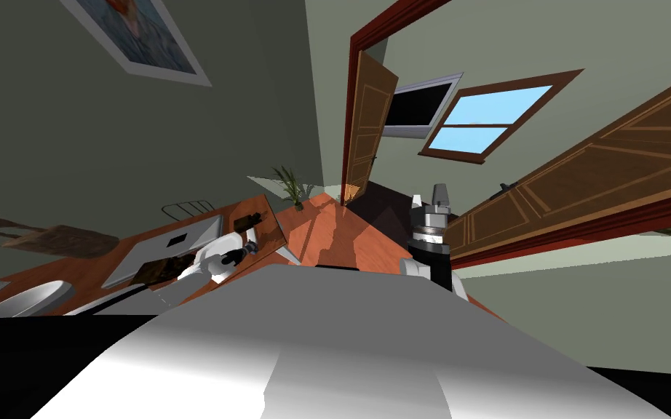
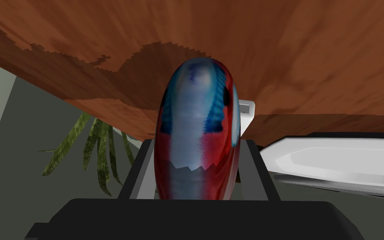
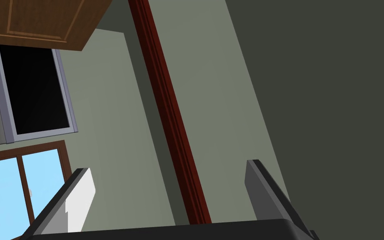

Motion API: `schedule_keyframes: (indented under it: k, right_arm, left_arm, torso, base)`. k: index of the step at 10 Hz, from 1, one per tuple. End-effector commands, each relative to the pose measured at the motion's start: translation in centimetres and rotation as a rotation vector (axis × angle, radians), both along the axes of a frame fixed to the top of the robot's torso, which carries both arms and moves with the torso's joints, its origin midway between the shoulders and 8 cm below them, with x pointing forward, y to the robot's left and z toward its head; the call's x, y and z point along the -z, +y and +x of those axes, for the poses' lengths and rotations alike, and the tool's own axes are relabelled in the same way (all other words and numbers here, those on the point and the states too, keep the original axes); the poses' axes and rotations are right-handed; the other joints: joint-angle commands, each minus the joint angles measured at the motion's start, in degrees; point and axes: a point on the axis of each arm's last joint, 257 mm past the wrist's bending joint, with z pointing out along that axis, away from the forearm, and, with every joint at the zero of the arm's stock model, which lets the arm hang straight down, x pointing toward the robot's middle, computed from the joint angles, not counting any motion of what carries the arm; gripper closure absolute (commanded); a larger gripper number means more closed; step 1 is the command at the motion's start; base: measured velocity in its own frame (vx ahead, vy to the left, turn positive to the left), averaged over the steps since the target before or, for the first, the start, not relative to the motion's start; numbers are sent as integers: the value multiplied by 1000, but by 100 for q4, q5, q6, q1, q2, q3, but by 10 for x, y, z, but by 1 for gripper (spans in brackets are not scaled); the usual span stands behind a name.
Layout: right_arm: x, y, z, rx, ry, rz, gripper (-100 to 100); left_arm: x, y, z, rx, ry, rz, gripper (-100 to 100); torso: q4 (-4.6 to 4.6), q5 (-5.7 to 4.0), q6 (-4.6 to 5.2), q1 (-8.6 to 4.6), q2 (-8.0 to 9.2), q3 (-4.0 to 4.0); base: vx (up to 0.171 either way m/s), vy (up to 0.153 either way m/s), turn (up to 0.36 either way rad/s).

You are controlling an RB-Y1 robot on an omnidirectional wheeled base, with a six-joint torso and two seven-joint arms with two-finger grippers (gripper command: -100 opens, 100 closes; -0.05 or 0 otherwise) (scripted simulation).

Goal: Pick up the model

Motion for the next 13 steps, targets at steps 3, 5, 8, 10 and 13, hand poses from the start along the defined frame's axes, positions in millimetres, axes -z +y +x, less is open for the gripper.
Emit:
schedule_keyframes:
  k: [3, 5, 8, 10, 13]
  right_arm:
    - [0, 0, 0, 0, 0, 0, 0]
    - [0, 0, 0, 0, 0, 0, 0]
    - [0, 0, 0, 0, 0, 0, 0]
    - [0, 0, 0, 0, 0, 0, 0]
    - [0, 0, 0, 0, 0, 0, 0]
  left_arm:
    - [-1, -11, 15, 4, -2, -9, 100]
    - [-2, -18, 23, 2, 0, -12, 100]
    - [-4, -32, 39, 1, 0, -16, 100]
    - [-5, -37, 45, -7, 4, -12, 100]
    - [-10, -51, 60, -10, -1, -11, 100]
  torso:
    - [0, 0, 0, 1, 0, 0]
    - [7, 5, 5, 13, 25, 15]
    - [7, 2, 2, 15, 25, 15]
    - [8, 2, 0, 11, 25, 16]
    - [10, -3, -1, 9, 31, 20]
  base:
    - [-21, 10, -9]
    - [-96, 49, -34]
    - [-68, 45, -13]
    - [-61, 27, -14]
    - [-80, 40, -18]
